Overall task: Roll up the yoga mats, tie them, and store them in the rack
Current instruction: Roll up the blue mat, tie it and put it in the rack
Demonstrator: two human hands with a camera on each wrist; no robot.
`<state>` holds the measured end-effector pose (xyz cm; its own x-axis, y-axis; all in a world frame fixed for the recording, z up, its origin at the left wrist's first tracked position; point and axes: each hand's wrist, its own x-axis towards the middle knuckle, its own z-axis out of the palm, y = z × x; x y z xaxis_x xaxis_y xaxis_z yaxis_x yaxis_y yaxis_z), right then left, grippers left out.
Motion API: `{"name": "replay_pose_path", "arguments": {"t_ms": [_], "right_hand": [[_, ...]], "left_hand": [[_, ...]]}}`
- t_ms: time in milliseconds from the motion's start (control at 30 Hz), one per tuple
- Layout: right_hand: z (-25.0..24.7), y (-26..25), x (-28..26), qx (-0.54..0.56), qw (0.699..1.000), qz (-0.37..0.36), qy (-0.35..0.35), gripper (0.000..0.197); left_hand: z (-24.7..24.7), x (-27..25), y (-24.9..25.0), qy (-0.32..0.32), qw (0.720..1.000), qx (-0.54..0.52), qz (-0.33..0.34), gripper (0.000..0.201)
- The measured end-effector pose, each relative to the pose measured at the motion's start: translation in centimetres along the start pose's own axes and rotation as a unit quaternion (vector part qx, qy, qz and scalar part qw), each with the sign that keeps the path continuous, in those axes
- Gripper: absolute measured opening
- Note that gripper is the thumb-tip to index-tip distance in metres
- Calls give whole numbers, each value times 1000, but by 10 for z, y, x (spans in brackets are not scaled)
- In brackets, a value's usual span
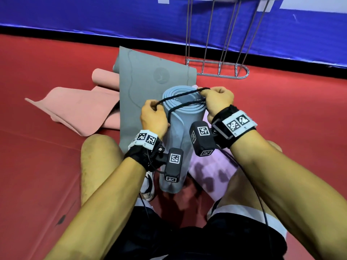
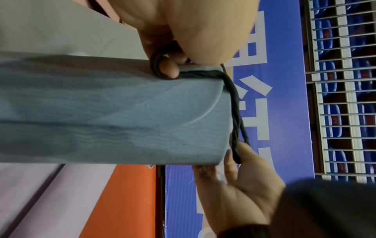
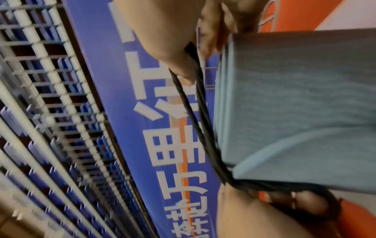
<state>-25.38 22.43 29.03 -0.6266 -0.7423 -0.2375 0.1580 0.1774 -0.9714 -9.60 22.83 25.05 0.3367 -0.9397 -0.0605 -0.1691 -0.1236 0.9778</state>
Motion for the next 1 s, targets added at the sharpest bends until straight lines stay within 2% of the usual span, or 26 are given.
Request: {"name": "replay_pose_path", "arguments": {"t_ms": [100, 167, 233, 333, 467, 567, 667, 767, 900, 1000], "right_hand": [[-3, -4, 3, -12, 999, 21, -32, 32], [-6, -10, -3, -22, 996, 38, -72, 10], [-10, -14, -6, -24, 991, 66, -110, 30], [-8, -18, -6, -55, 987, 48, -145, 13], [-7, -5, -6, -63, 992, 36, -102, 26], [-4, 13, 3, -79, 996, 3, -49, 13], [0, 32, 23, -68, 996, -6, -51, 16], [-1, 25, 10, -61, 996, -21, -66, 27], [-5, 22, -2, -43, 996, -29, -73, 25], [-5, 24, -5, -31, 996, -42, -67, 25]], "left_hand": [[1, 0, 1, -3, 1000, 7, -1, 13], [-2, 2, -2, 12, 1000, 8, 3, 12], [-6, -4, 3, 5, 1000, 0, -6, 10], [-4, -8, 7, -12, 1000, -16, 1, 15], [-4, 7, -2, -14, 1000, -20, 9, 9], [-7, 7, -1, -13, 1000, -13, 16, 21], [-9, 0, 0, -18, 1000, -15, 18, 14], [-11, -2, 4, -14, 1000, -17, 14, 21], [-13, 9, -10, 2, 1000, -29, 9, 24], [-14, -1, 1, 4, 1000, -20, 5, 11]]}}
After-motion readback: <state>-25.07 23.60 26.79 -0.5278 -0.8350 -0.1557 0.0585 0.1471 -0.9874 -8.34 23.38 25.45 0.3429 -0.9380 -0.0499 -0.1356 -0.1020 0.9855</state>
